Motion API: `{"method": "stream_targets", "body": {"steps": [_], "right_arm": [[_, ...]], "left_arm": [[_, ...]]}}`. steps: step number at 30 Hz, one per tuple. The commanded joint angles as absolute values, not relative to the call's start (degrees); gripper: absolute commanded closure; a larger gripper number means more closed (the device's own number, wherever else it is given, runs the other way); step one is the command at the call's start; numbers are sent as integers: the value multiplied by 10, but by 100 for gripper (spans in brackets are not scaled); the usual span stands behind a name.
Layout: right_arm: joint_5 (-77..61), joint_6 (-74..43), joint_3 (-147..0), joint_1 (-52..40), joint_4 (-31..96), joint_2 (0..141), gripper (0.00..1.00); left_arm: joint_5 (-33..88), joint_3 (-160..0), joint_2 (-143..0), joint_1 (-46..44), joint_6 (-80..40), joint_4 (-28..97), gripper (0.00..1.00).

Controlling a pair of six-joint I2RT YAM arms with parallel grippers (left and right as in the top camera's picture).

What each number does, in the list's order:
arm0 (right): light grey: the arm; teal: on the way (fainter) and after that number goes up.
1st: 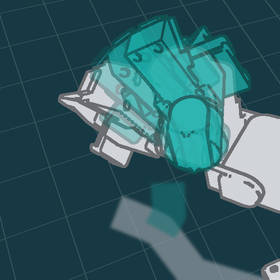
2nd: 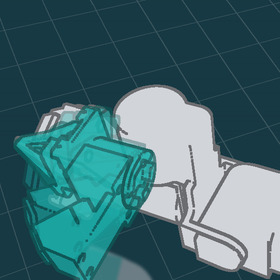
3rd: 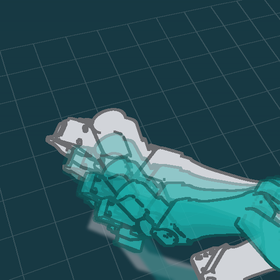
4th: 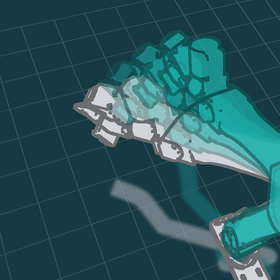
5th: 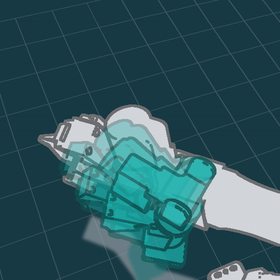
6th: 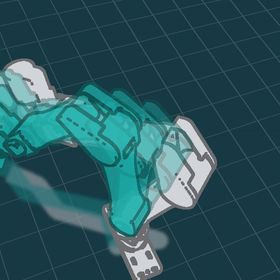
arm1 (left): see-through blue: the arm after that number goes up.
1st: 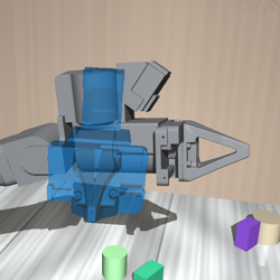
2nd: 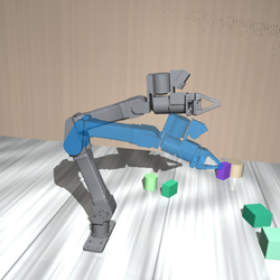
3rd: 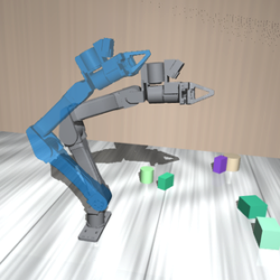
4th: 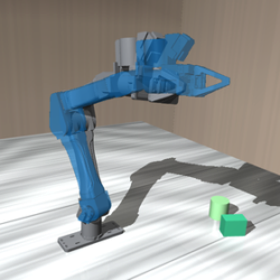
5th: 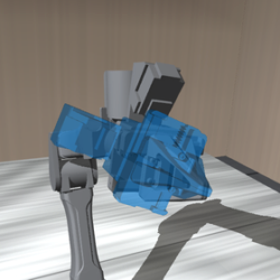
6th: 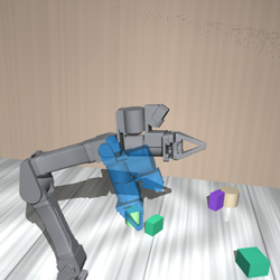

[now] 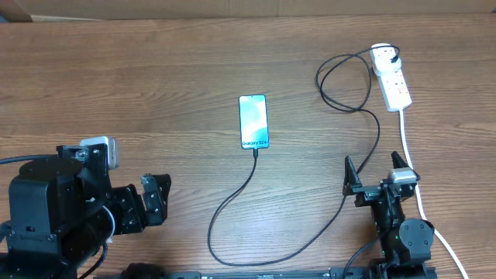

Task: Plug charger to phone and switch on socket

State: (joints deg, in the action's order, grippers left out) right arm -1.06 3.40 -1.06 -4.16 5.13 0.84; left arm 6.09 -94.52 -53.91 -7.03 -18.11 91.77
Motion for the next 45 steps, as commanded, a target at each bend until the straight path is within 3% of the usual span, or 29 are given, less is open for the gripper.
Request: {"method": "stream_targets", "body": {"steps": [1, 27, 36, 39, 45], "right_arm": [[-9, 30, -4, -44, 48, 2, 0], [-9, 30, -5, -44, 48, 2, 0], [-9, 30, -4, -44, 48, 2, 0], [-9, 30, -4, -44, 48, 2, 0], [-9, 30, -5, -44, 48, 2, 0]], "left_arm": [[54, -946, -540, -72, -189, 917, 0], [60, -945, -527, -71, -189, 892, 0], [82, -816, -427, -71, -158, 756, 0], [111, -709, -370, -71, -88, 637, 0], [114, -544, -292, -71, -85, 455, 1]]}}
